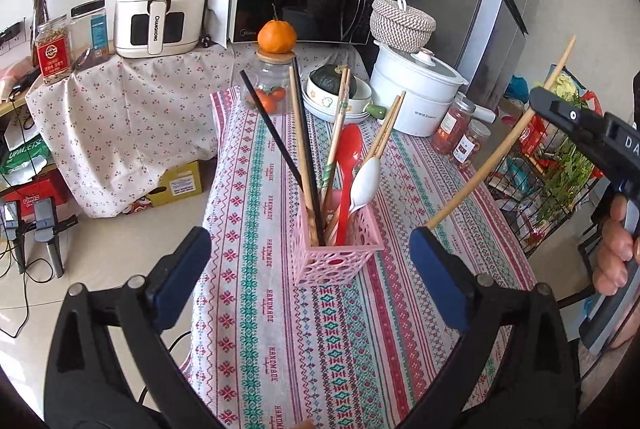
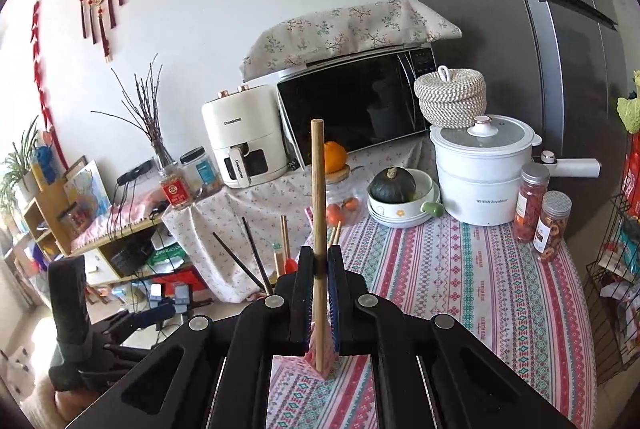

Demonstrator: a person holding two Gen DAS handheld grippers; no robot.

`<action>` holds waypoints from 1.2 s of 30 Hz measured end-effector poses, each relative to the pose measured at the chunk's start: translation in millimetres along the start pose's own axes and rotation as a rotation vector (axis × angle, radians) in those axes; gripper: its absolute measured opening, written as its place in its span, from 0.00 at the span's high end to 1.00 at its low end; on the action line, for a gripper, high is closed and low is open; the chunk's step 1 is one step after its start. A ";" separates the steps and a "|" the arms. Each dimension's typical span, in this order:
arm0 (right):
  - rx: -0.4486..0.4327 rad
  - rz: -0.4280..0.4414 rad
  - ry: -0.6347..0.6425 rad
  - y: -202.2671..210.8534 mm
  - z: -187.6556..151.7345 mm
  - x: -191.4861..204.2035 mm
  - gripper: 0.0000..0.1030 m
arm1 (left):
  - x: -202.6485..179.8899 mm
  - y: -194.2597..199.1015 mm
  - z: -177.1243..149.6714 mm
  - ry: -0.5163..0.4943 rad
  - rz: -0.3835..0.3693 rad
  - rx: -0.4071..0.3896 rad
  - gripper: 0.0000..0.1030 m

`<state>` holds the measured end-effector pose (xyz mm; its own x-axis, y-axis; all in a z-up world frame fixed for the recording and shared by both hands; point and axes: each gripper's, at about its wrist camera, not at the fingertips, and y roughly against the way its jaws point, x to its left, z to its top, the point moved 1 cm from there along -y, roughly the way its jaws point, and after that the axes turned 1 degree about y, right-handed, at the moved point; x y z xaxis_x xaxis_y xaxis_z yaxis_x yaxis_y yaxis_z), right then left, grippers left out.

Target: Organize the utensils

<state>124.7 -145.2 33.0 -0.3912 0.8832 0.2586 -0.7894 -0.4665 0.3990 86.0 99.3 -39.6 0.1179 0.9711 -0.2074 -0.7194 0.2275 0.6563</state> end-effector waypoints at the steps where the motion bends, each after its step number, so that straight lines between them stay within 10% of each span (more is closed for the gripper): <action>1: -0.002 0.003 0.006 -4.3 1.1 4.0 0.94 | 2.1 -1.2 -3.3 -0.002 0.004 0.013 0.04; 15: 0.070 -0.032 0.087 -70.0 -20.0 37.8 0.92 | 9.6 -7.3 -20.1 0.010 0.000 0.093 0.04; 19: 0.078 -0.029 0.053 -64.5 -23.3 33.9 0.34 | 4.5 -5.9 -19.7 0.002 0.033 0.094 0.01; 26: 0.097 -0.165 0.048 -31.8 -27.0 15.1 0.00 | -9.9 -0.3 -23.6 -0.035 0.127 0.068 0.01; 36: 0.166 -0.346 0.026 31.3 -51.7 -20.8 0.00 | -45.7 22.9 -24.2 -0.054 0.169 0.006 0.01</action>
<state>83.7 -175.7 -5.4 -0.1285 0.9898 0.0617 -0.7906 -0.1398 0.5962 47.5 58.4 -32.6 0.0328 0.9980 -0.0545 -0.7278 0.0612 0.6830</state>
